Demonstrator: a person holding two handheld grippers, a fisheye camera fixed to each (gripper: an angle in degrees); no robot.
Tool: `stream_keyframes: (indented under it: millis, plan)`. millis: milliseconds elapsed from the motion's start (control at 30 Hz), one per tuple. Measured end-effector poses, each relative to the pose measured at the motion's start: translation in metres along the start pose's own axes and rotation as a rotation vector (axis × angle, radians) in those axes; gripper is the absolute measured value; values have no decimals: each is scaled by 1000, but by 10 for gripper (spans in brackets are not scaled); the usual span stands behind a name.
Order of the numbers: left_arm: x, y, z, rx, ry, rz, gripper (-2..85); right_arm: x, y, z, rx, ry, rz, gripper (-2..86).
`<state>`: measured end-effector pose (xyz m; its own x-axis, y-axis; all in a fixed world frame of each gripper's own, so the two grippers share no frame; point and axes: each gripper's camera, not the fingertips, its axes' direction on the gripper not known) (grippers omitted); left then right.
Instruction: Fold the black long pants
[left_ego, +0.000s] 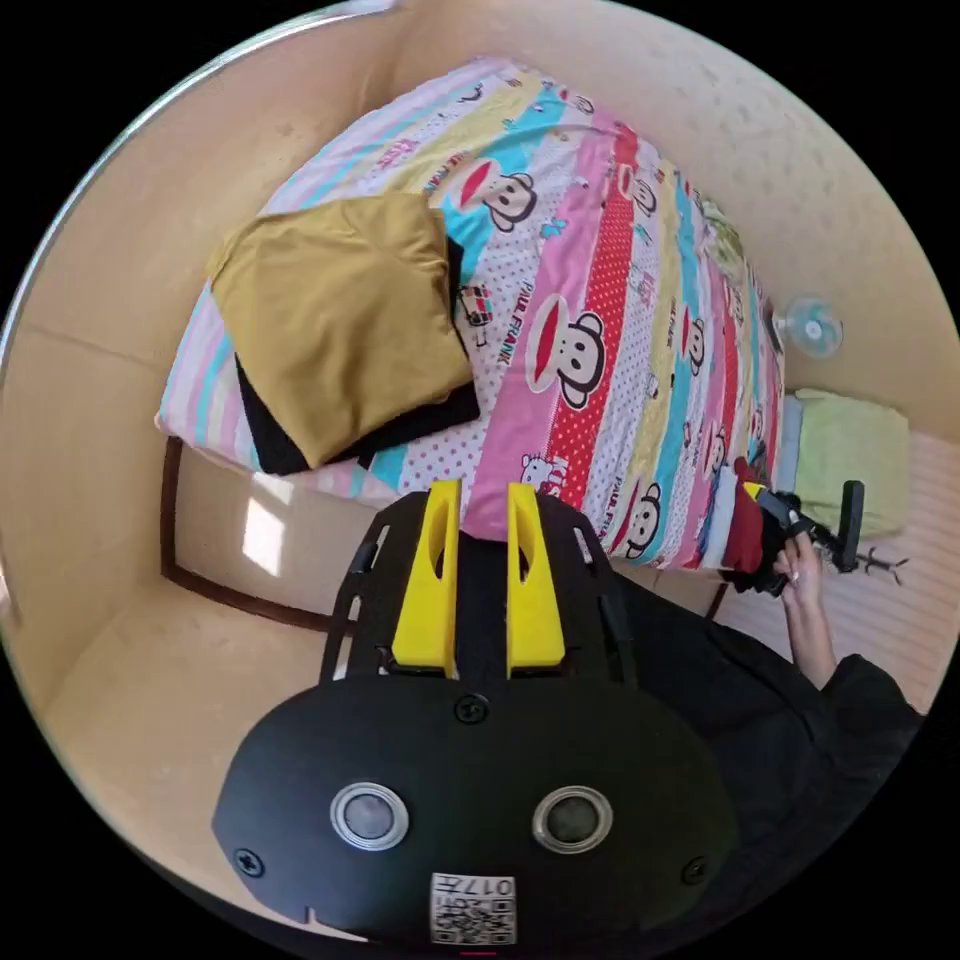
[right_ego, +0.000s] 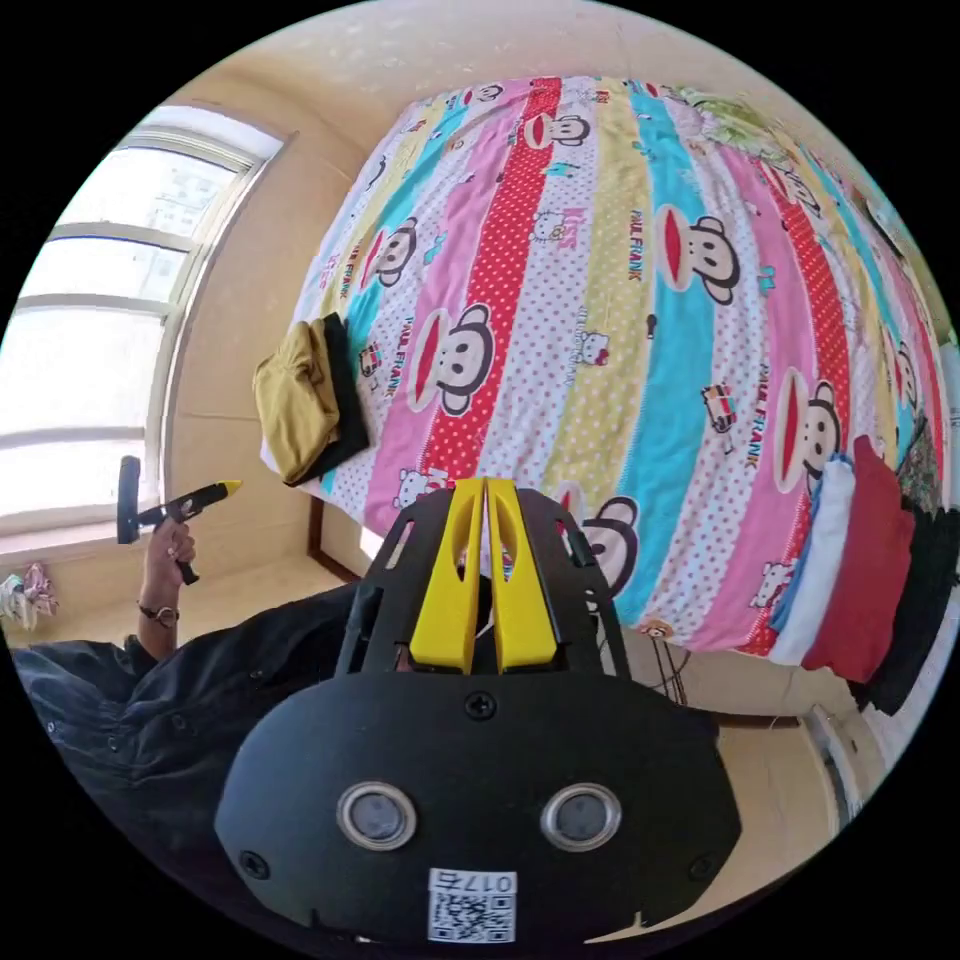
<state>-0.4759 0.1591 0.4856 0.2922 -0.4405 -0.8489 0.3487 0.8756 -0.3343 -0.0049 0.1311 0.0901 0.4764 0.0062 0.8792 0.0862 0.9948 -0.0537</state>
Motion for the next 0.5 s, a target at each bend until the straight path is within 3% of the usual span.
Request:
stream_keyframes:
  millis: [100, 200, 300, 500]
  plan:
    - [91, -40, 28, -75, -45, 202, 89, 21, 33, -33, 62, 102, 62, 9]
    - [173, -55, 62, -146, 44, 309, 78, 62, 71, -47, 111, 68, 206, 17]
    - [254, -49, 84, -138, 67, 393, 17, 114, 116, -59, 166, 52, 364, 34]
    - [402, -29, 121, -157, 48, 598, -4, 240, 190, -119, 297, 214, 613, 89]
